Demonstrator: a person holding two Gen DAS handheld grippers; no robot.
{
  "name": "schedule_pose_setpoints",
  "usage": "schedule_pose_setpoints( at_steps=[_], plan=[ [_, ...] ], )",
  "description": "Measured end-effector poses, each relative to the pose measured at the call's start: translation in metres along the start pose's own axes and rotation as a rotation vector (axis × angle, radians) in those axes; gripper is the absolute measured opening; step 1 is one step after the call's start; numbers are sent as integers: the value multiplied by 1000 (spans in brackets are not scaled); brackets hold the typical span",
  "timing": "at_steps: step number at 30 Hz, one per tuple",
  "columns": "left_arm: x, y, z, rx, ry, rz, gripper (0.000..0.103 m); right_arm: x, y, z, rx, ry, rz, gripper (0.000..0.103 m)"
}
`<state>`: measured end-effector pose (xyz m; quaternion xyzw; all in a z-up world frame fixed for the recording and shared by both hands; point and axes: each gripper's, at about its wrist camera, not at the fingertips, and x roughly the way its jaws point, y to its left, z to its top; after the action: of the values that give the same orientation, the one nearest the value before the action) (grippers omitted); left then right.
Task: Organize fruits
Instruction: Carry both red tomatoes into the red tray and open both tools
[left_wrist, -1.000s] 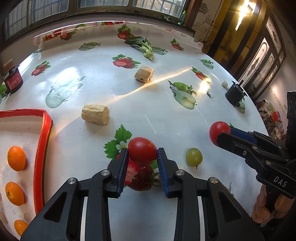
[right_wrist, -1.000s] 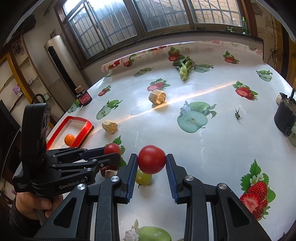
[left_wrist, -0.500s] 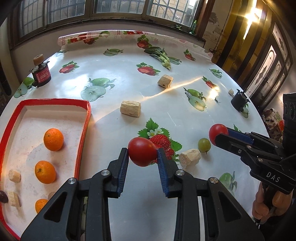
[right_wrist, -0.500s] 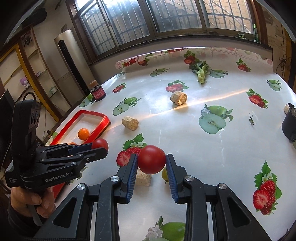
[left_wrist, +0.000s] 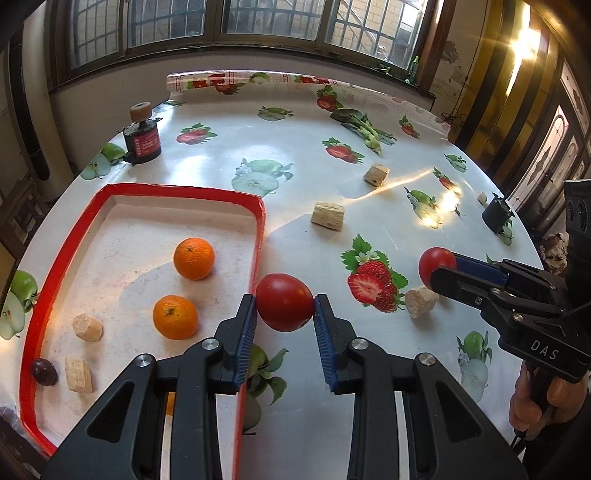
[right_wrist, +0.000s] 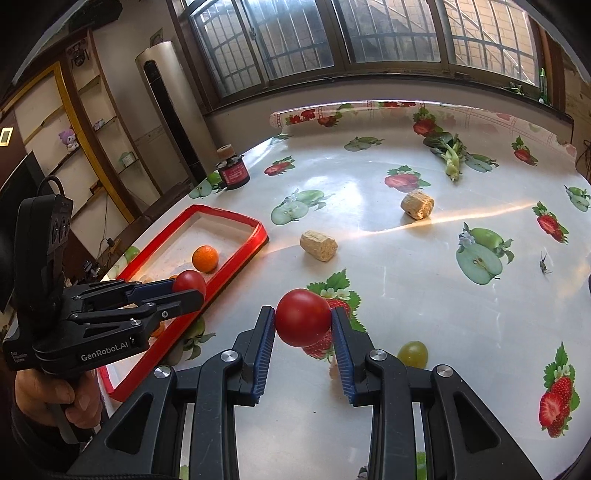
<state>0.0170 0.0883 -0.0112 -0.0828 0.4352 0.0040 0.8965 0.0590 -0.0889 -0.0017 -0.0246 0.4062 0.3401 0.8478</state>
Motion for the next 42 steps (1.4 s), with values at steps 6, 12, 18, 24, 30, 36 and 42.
schedule_pose_setpoints(
  at_steps=[6,12,18,24,30,36,42],
  plan=[
    [-8,20,-4,-23,-7,33,29,11,22,3,-40,17,25,32],
    [-11,37,-8,-46,-8,53,29,19,38,8,-66,25,42,32],
    [-14,50,-11,-63,-10,65,29,25,51,12,-85,28,54,32],
    [-15,61,-13,-77,-9,76,29,33,60,16,-103,36,65,32],
    [-13,72,-13,-94,-5,83,29,42,66,20,-116,45,72,32],
    [-11,86,-11,-117,-1,93,29,53,72,27,-127,56,80,32],
    [-10,105,-9,-149,0,107,29,68,78,35,-136,70,88,32]
  ],
)
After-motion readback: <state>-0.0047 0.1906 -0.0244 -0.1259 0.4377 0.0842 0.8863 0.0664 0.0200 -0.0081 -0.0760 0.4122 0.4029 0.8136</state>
